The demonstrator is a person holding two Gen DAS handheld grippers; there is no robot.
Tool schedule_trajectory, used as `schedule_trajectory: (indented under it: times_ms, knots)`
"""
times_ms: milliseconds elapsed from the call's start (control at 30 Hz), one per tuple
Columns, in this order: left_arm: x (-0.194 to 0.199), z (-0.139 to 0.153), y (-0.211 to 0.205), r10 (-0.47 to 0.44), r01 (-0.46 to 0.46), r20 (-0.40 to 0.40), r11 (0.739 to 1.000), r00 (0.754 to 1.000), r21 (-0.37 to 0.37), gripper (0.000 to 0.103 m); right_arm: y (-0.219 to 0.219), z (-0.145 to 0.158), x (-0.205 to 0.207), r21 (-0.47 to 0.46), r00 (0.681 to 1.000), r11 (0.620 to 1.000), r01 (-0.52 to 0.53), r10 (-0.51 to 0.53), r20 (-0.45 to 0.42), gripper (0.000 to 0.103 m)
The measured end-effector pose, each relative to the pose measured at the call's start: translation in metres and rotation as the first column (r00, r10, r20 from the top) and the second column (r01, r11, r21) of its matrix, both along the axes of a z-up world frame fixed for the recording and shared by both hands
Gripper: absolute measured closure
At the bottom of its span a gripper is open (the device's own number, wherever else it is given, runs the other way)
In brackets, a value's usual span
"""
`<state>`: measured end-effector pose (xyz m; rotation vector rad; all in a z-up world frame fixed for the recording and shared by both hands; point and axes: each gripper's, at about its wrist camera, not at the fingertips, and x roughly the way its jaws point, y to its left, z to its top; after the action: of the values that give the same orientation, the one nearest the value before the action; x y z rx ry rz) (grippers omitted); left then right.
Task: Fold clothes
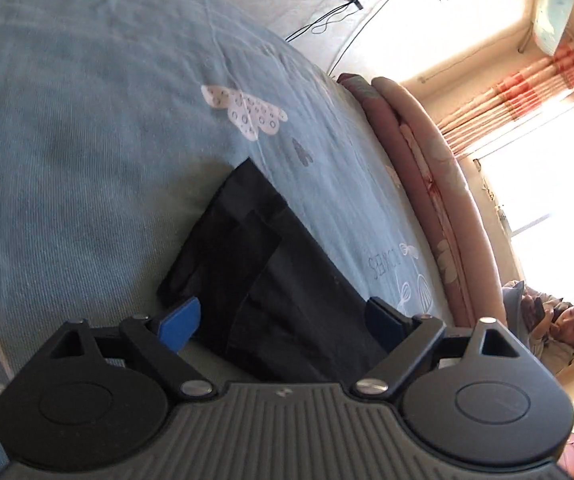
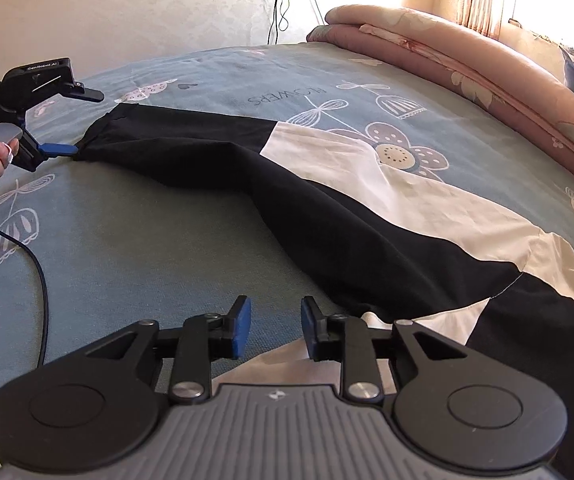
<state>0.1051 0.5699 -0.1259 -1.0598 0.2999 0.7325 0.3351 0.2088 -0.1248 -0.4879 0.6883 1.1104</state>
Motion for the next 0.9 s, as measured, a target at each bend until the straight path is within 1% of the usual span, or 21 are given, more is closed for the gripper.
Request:
schedule_trajectory:
  times_ms: [67,100,133,167,200,233,267,300,333,367,400,433,500,600,633,733,767,800,833,867,900]
  knots:
    - [0.004,0.005,0.006,0.025,-0.010,-0.117,0.992,0.993,0.123,0.014,-0.004,0.001,-0.002,0.007,1.000,1.000,-0.002,0.002,0.005,0.065]
    - [0.006,0.007,0.010,0.044,-0.010,-0.179,0.982,0.983,0.187,0.014,-0.006,0.002,-0.003,0.010,1.000,1.000,-0.003,0.003,0.011,0.065]
    - [0.011,0.005,0.016,0.027,0.016,-0.225,0.982,0.974,0.188,0.015,-0.007,0.001,-0.003,0.012,1.000,1.000,-0.003,0.003,0.013,0.065]
    - [0.018,-0.001,0.022,-0.013,0.055,-0.261,0.987,0.965,0.152,0.019,-0.008,0.001,-0.004,0.015,1.000,1.000,0.000,0.000,0.011,0.065]
    - [0.023,-0.005,0.023,-0.039,0.091,-0.296,0.982,0.954,0.163,0.021,-0.009,0.001,-0.004,0.017,1.000,1.000,0.002,-0.002,0.010,0.065]
    - [0.031,-0.006,0.019,-0.055,0.134,-0.338,0.967,0.939,0.215,0.022,-0.010,0.000,-0.005,0.019,1.000,1.000,0.004,-0.004,0.010,0.065]
    - [0.037,-0.004,0.016,-0.062,0.160,-0.361,0.956,0.930,0.247,0.025,-0.010,0.000,-0.005,0.019,1.000,1.000,0.006,-0.006,0.010,0.065]
    - [0.041,-0.001,0.015,-0.066,0.173,-0.370,0.949,0.927,0.263,0.034,-0.010,-0.001,-0.006,0.018,1.000,1.000,0.007,-0.007,0.011,0.065]
    - [0.044,0.001,0.014,-0.069,0.185,-0.378,0.942,0.923,0.279,0.049,-0.009,-0.001,-0.007,0.016,1.000,1.000,0.008,-0.008,0.012,0.065]
    - [0.048,0.004,0.013,-0.073,0.198,-0.387,0.935,0.919,0.295,0.055,-0.009,-0.002,-0.008,0.013,1.000,1.000,0.007,-0.007,0.017,0.065]
    - [0.052,0.006,0.012,-0.076,0.211,-0.396,0.927,0.915,0.310,0.068,-0.009,-0.002,-0.009,0.009,1.000,1.000,0.004,-0.004,0.023,0.065]
    - [0.055,0.009,0.011,-0.079,0.224,-0.404,0.919,0.911,0.325,0.078,-0.009,-0.002,-0.010,0.006,1.000,1.000,0.000,0.000,0.031,0.065]
    - [0.063,0.014,0.009,-0.084,0.249,-0.422,0.901,0.903,0.355,0.086,-0.010,-0.002,-0.011,0.002,0.999,1.000,-0.006,0.006,0.041,0.065]
    - [0.073,0.022,0.006,-0.090,0.288,-0.448,0.872,0.889,0.397,0.086,-0.010,-0.001,-0.011,0.010,0.999,1.000,-0.004,0.003,0.039,0.065]
    - [0.078,0.025,0.009,-0.093,0.292,-0.448,0.870,0.889,0.397,0.086,-0.009,-0.001,-0.010,0.013,0.999,1.000,-0.003,0.003,0.039,0.065]
    - [0.093,0.031,0.025,-0.100,0.284,-0.442,0.883,0.892,0.373,0.083,0.000,-0.002,-0.013,-0.001,0.997,1.000,-0.019,0.019,0.081,0.065]
    - [0.099,0.028,0.028,-0.101,0.292,-0.461,0.884,0.881,0.365,0.082,0.004,-0.003,-0.014,-0.009,0.994,0.999,-0.033,0.034,0.103,0.065]
    - [0.104,0.023,0.030,-0.093,0.298,-0.488,0.883,0.868,0.362,0.077,0.009,-0.004,-0.015,-0.017,0.991,0.998,-0.054,0.056,0.123,0.065]
    - [0.107,0.018,0.032,-0.076,0.287,-0.505,0.890,0.860,0.354,0.071,0.014,-0.005,-0.018,-0.027,0.984,0.997,-0.076,0.079,0.158,0.065]
    - [0.107,0.011,0.035,-0.065,0.266,-0.509,0.905,0.858,0.333,0.068,0.019,-0.005,-0.020,-0.039,0.974,0.995,-0.096,0.102,0.202,0.065]
    - [0.105,0.007,0.036,-0.056,0.242,-0.499,0.917,0.865,0.316,0.063,0.025,-0.007,-0.022,-0.054,0.961,0.992,-0.112,0.122,0.249,0.066]
